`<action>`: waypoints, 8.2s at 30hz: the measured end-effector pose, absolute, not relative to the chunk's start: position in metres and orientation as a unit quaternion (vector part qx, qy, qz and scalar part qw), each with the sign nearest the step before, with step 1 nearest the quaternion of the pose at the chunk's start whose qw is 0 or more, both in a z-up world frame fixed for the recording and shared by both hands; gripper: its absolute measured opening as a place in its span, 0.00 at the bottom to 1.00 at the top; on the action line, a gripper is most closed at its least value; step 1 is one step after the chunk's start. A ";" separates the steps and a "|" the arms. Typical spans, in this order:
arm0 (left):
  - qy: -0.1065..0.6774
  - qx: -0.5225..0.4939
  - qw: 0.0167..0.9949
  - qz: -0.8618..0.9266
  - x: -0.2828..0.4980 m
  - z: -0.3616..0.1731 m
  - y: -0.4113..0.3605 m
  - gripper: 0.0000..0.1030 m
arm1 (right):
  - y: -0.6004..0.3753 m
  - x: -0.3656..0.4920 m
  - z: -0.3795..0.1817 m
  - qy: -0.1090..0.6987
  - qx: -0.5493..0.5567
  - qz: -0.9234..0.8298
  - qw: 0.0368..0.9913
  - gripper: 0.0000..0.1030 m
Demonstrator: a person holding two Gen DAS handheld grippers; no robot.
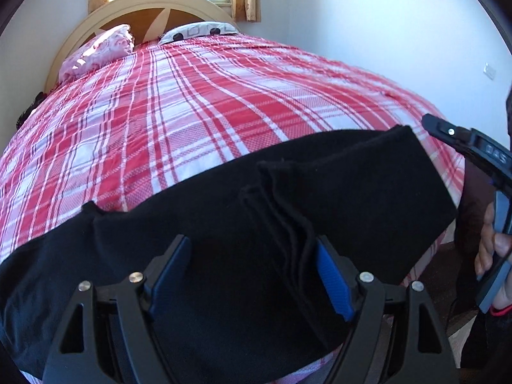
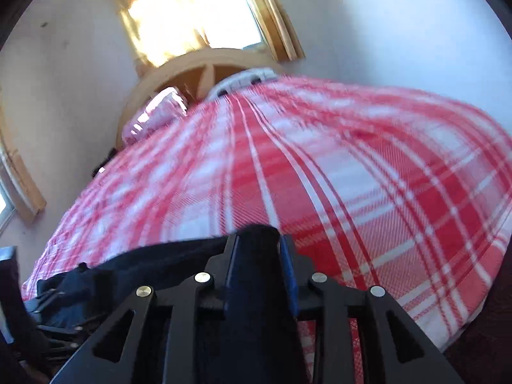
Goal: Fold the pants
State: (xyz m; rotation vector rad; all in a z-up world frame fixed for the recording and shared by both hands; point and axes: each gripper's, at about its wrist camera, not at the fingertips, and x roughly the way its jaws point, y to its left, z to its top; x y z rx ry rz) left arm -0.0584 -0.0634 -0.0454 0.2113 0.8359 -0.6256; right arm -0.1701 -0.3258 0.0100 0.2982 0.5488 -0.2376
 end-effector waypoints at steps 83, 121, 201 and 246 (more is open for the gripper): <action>0.270 -0.013 0.905 -0.328 -0.088 0.009 -0.002 0.12 | -0.263 -0.175 -0.013 0.259 0.310 0.070 0.912 0.64; 0.330 -0.026 0.920 -0.211 -0.067 -0.020 0.070 0.66 | -0.178 -0.123 -0.027 0.339 0.185 0.142 0.911 0.22; 0.478 -0.014 0.860 -0.178 -0.038 -0.056 -0.032 1.00 | -0.319 -0.207 -0.036 0.316 0.217 -0.049 0.922 0.81; 0.274 0.187 0.926 -0.181 -0.098 -0.033 -0.099 0.91 | -0.345 -0.139 -0.013 0.327 0.173 -0.049 0.928 0.35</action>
